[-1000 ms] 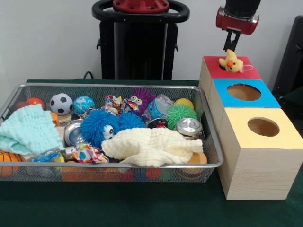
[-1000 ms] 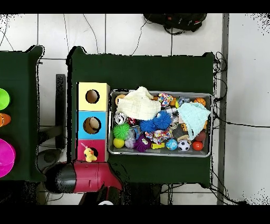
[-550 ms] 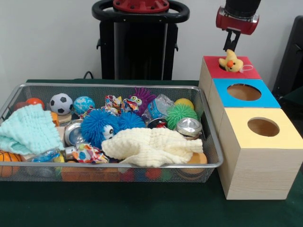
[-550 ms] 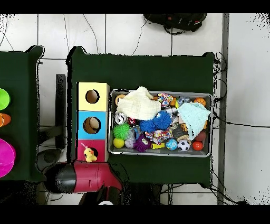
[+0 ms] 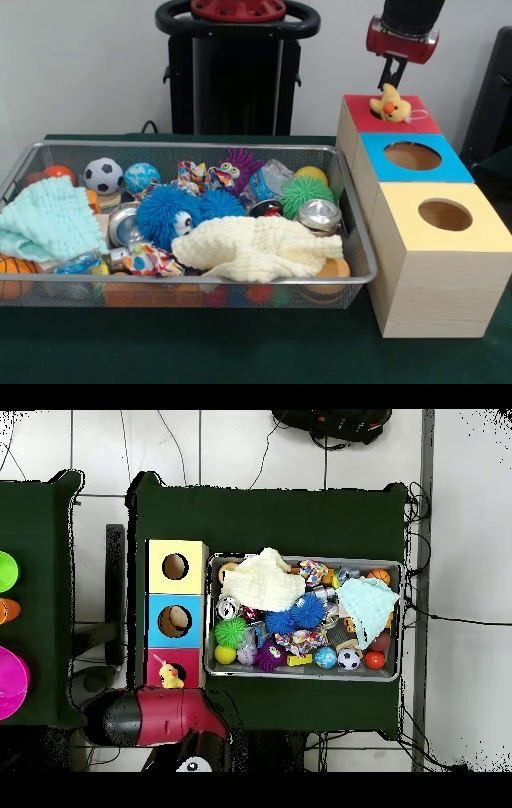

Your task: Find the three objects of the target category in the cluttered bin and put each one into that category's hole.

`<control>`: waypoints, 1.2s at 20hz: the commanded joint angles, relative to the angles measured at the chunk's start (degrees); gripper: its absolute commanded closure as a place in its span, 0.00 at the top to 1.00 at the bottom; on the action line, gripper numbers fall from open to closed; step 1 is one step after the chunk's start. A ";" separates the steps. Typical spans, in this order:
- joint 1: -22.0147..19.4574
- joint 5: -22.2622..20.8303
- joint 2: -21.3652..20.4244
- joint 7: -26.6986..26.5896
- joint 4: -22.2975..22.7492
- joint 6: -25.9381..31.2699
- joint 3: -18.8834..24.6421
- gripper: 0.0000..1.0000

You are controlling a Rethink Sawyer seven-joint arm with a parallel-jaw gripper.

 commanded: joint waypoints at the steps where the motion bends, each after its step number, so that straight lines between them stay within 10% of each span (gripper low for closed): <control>1: 1.05 -0.42 7.81 10.49 -7.62 -1.22 -0.38 0.00; 18: -0.77 2.00 12.25 9.84 -16.61 5.34 -0.33 0.00; 24: -1.92 1.20 4.22 6.80 -15.02 16.89 -0.91 0.00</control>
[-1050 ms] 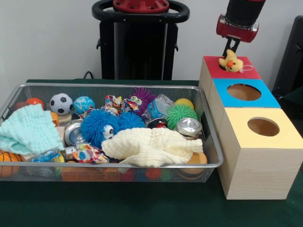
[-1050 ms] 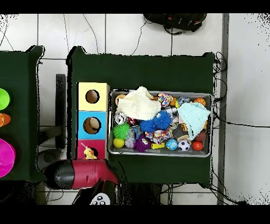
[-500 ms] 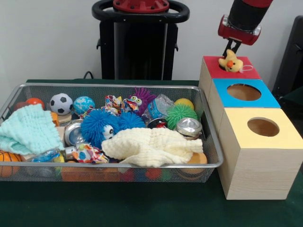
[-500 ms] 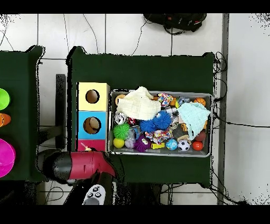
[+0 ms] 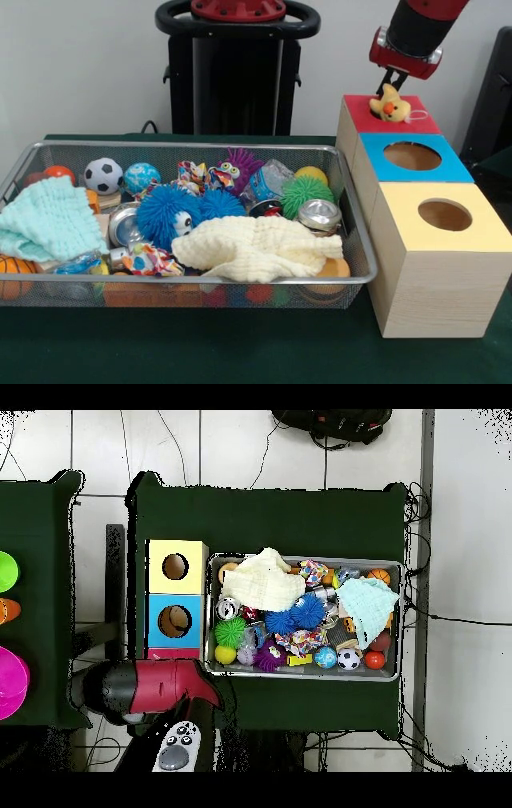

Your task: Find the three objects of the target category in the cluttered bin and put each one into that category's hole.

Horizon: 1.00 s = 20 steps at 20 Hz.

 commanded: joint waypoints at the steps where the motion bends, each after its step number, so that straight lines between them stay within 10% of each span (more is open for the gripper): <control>1: -4.36 1.03 -4.56 5.74 -4.82 6.04 1.60 0.00; 12: -9.66 0.33 -11.84 0.77 -2.79 14.13 4.42 0.00; 20: -7.82 -0.16 -6.40 5.59 -1.82 3.93 5.23 0.00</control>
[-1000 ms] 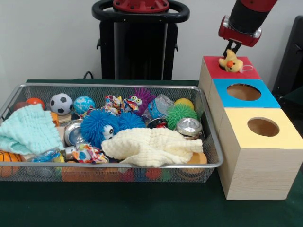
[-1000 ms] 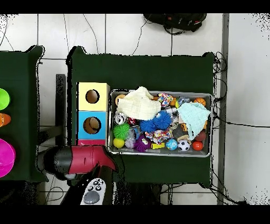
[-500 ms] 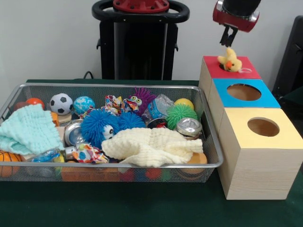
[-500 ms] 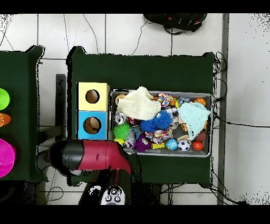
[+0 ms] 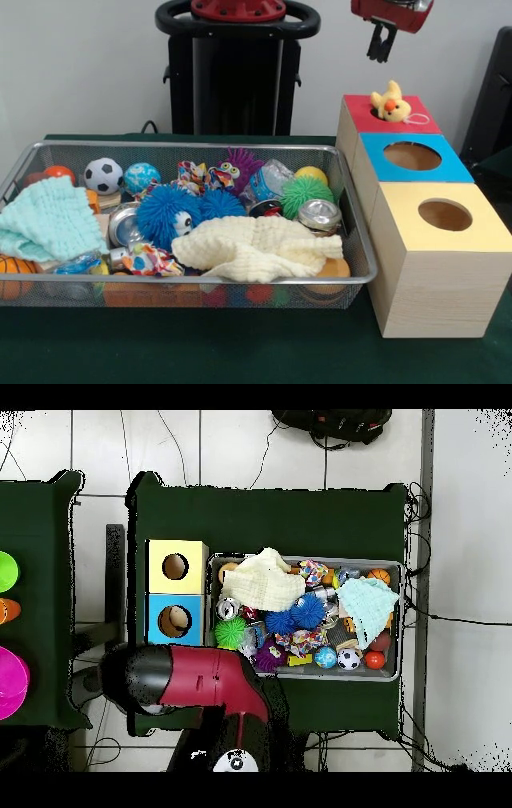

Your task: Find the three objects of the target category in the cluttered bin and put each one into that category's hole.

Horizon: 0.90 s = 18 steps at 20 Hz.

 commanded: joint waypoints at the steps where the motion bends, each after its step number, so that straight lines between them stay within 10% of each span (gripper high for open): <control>1: 0.96 -0.17 5.04 6.72 -1.62 -5.59 5.12 0.00; 18: 3.23 1.45 9.10 8.77 -5.75 -5.86 3.68 0.00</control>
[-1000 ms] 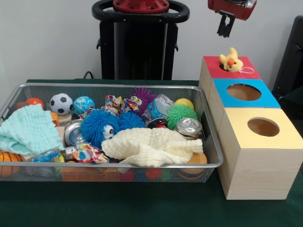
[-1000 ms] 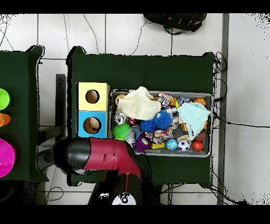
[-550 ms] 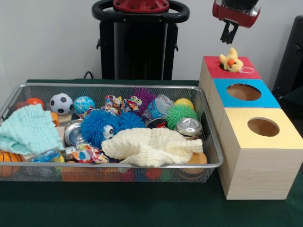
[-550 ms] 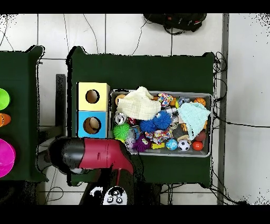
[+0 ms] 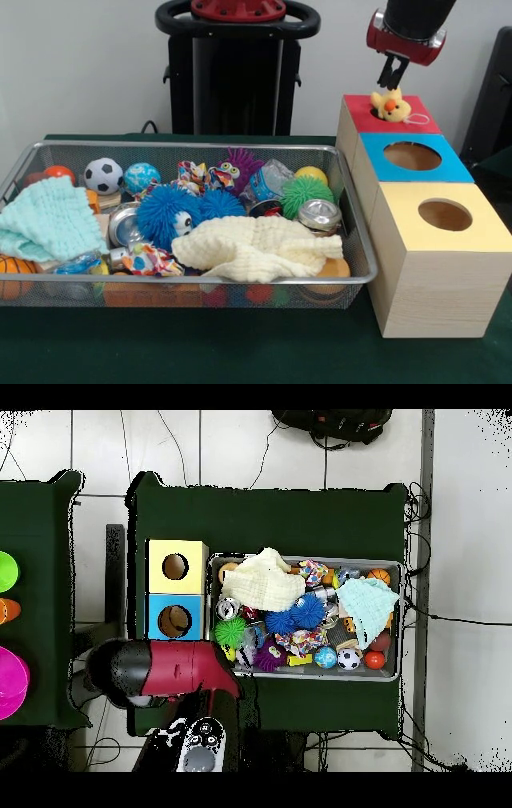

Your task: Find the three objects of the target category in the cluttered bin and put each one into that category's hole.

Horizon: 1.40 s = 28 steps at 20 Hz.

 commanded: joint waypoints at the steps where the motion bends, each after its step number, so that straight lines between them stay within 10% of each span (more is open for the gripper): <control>1: -0.60 1.63 1.80 8.85 -3.22 -2.40 3.43 0.00; 12: 1.11 1.72 3.92 11.64 -7.31 0.07 2.70 0.00; 21: 1.34 -0.63 15.75 11.20 -4.24 -24.21 2.77 0.00; 28: -1.46 -0.66 15.20 7.88 0.35 -30.67 5.32 0.00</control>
